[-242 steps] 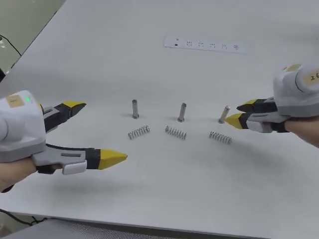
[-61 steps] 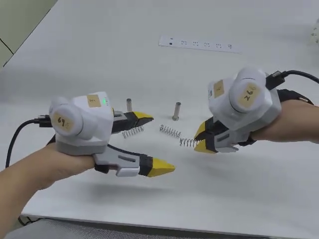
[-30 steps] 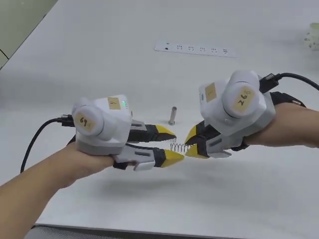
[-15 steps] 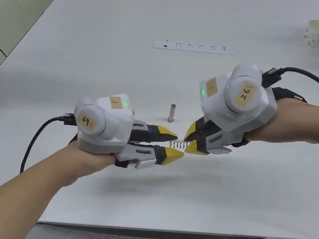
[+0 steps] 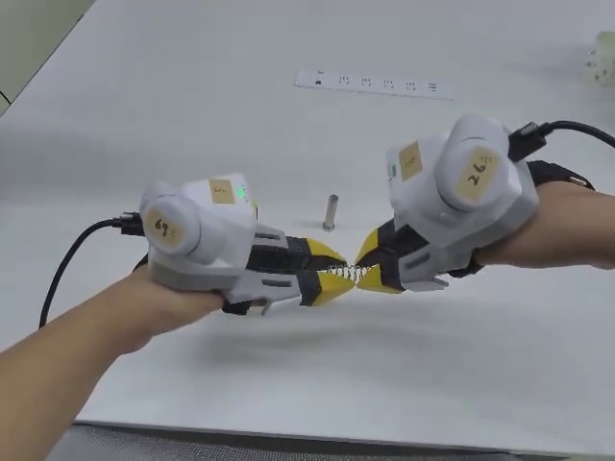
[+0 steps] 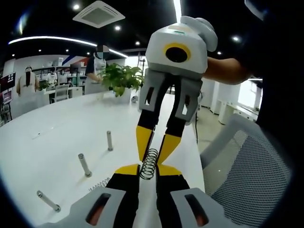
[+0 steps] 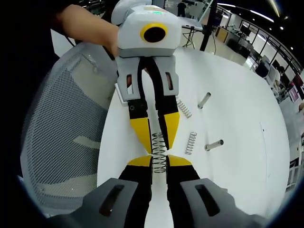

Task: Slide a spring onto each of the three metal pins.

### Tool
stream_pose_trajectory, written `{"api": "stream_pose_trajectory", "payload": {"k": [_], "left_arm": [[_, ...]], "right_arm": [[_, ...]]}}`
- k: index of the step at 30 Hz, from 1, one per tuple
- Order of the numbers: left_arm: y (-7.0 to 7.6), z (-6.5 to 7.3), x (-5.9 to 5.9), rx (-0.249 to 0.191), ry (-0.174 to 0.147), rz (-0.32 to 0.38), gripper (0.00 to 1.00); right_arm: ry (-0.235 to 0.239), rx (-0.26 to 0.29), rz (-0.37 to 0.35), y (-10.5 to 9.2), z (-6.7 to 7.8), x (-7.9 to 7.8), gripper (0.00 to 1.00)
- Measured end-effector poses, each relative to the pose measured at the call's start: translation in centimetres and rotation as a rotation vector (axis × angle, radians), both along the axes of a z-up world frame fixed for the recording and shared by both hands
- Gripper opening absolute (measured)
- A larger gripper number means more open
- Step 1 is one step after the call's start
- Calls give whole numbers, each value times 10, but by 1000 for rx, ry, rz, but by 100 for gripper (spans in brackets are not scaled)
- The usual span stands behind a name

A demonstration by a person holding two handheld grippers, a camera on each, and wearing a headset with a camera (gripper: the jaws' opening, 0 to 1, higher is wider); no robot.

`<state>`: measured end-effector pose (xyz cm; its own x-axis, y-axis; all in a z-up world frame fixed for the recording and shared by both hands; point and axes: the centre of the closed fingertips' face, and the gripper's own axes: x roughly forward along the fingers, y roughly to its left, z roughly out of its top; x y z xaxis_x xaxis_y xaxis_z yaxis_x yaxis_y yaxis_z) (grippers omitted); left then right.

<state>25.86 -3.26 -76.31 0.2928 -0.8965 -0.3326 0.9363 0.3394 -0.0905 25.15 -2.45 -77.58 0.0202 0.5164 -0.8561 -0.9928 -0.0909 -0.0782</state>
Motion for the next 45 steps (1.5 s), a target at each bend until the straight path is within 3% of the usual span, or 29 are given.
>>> {"api": "stream_pose_trajectory", "payload": {"k": [6, 21, 45], "left_arm": [[-1, 2, -1, 2, -15, -6, 3], [-4, 4, -3, -3, -7, -20, 2], [-5, 6, -7, -4, 15, -45, 2]], "right_arm": [[-4, 7, -2, 0, 1, 1, 8], [-2, 16, 7, -1, 7, -2, 8], [-3, 19, 13, -15, 0, -1, 9]]}}
